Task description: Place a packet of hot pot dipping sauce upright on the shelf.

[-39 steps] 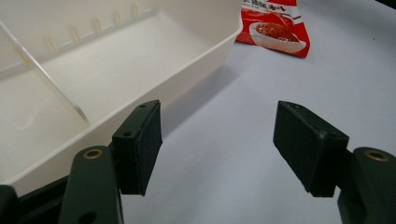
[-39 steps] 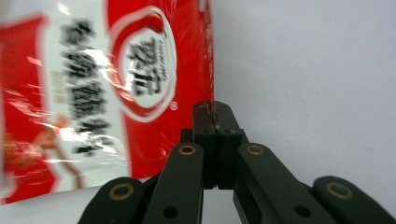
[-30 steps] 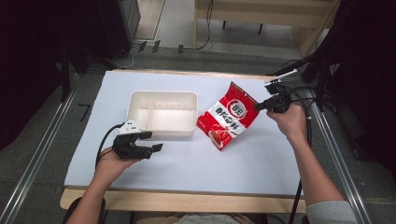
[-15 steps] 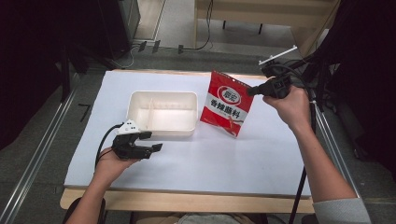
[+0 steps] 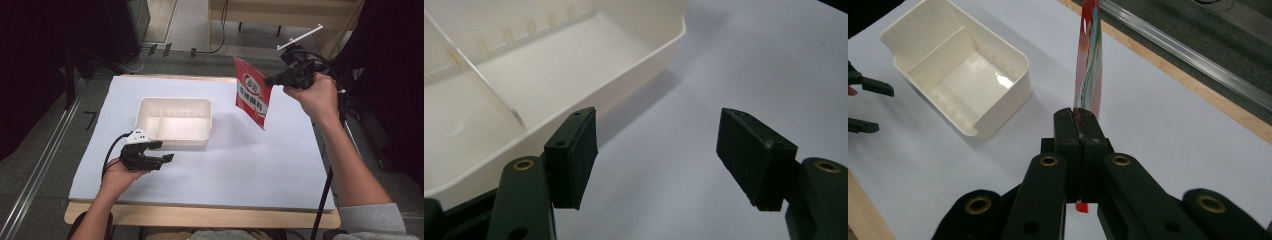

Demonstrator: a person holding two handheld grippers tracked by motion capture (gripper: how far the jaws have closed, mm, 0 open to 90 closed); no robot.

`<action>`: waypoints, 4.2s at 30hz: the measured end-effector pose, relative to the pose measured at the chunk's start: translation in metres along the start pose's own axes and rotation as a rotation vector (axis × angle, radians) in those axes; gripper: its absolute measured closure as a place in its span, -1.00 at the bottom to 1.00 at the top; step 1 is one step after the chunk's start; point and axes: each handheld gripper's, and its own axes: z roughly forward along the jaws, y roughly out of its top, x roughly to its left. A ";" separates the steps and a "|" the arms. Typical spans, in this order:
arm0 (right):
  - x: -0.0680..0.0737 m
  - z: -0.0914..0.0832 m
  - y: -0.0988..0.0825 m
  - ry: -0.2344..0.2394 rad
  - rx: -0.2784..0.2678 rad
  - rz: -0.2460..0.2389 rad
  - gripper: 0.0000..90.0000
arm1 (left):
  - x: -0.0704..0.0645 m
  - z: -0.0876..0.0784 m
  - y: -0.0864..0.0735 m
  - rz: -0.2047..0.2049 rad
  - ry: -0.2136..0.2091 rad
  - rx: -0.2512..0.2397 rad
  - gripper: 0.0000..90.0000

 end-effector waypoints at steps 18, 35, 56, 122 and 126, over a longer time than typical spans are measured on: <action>0.025 -0.020 0.043 0.124 -0.030 -0.095 1.00 | 0.000 -0.001 -0.001 0.000 -0.009 0.006 -0.25; 0.055 -0.003 0.094 0.174 -0.035 -0.164 1.00 | 0.002 -0.009 -0.006 -0.008 0.012 0.000 -0.25; 0.092 0.076 0.126 0.353 -0.006 -0.227 1.00 | 0.003 -0.016 -0.011 -0.029 0.023 -0.013 -0.25; 0.045 0.189 0.100 0.160 0.032 -0.063 0.82 | 0.004 -0.017 -0.010 -0.043 0.006 -0.032 -0.25; 0.041 0.192 0.098 0.168 0.028 -0.080 0.60 | 0.005 -0.018 -0.010 -0.045 0.005 -0.031 -0.25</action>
